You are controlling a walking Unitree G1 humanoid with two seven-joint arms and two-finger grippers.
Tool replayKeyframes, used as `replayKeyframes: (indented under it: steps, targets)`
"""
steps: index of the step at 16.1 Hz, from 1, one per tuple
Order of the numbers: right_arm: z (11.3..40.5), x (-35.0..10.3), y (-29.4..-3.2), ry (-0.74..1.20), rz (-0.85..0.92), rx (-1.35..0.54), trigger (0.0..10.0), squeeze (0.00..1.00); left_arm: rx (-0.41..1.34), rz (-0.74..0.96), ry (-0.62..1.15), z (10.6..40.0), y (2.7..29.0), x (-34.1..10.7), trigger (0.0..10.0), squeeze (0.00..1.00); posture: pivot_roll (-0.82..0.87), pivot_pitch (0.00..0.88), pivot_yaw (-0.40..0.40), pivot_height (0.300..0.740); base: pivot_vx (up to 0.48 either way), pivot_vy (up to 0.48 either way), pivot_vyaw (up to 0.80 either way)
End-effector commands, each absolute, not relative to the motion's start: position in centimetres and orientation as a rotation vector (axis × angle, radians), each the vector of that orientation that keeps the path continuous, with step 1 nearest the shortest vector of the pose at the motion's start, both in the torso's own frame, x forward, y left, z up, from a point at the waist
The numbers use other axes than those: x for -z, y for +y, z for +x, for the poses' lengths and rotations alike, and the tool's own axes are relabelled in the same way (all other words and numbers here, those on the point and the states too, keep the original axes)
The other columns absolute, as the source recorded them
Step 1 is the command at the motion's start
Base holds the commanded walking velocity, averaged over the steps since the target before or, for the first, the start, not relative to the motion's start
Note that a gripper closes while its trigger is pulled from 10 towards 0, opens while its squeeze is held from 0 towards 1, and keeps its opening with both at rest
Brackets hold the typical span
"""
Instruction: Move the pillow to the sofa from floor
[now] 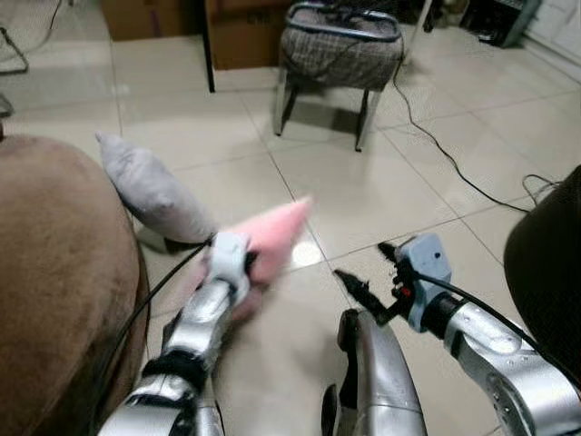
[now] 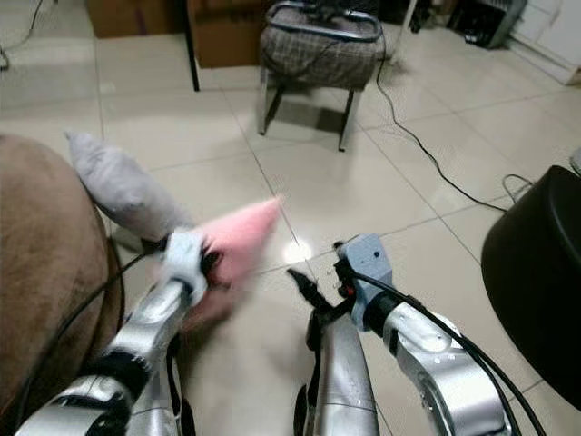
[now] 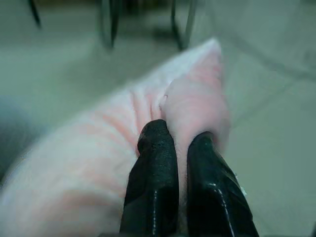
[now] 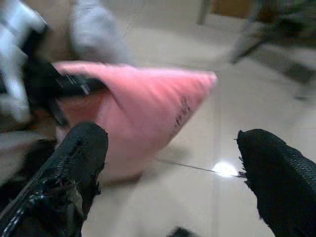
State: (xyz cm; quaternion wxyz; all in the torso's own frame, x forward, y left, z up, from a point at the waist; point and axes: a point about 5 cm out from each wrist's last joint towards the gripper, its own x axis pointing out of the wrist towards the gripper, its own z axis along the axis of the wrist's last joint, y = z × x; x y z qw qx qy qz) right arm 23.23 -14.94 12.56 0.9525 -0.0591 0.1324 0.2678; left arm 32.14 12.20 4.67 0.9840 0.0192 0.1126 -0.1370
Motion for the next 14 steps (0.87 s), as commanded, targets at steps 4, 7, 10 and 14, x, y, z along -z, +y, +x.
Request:
replayKeyframes:
  steps: [4,7,10,14]
  targets:
    - [23.9,-14.5,-16.9,0.117,-0.029,-0.336,10.0,0.0,0.219,0.028,-0.106,33.8,12.6,-12.6,0.0,0.0,-0.08,0.0,-0.008,0.501,0.0,0.0,0.0]
    - [23.9,-14.2,-15.8,0.099,-0.007,-0.328,10.0,0.0,0.215,0.042,-0.256,30.9,13.0,-16.9,10.0,0.0,-0.05,0.0,-0.012,0.531,0.0,0.0,0.0]
    - [24.3,-14.3,-15.4,0.083,0.003,-0.314,10.0,0.0,0.236,0.05,-0.241,29.1,12.4,-17.0,10.0,0.0,-0.03,0.0,-0.028,0.551,0.0,0.0,0.0]
    - [25.2,-14.2,-15.7,0.075,0.005,-0.312,10.0,0.0,0.141,0.1,-0.188,26.8,12.4,-16.5,10.0,0.0,0.01,0.0,-0.046,0.596,0.0,0.0,0.0]
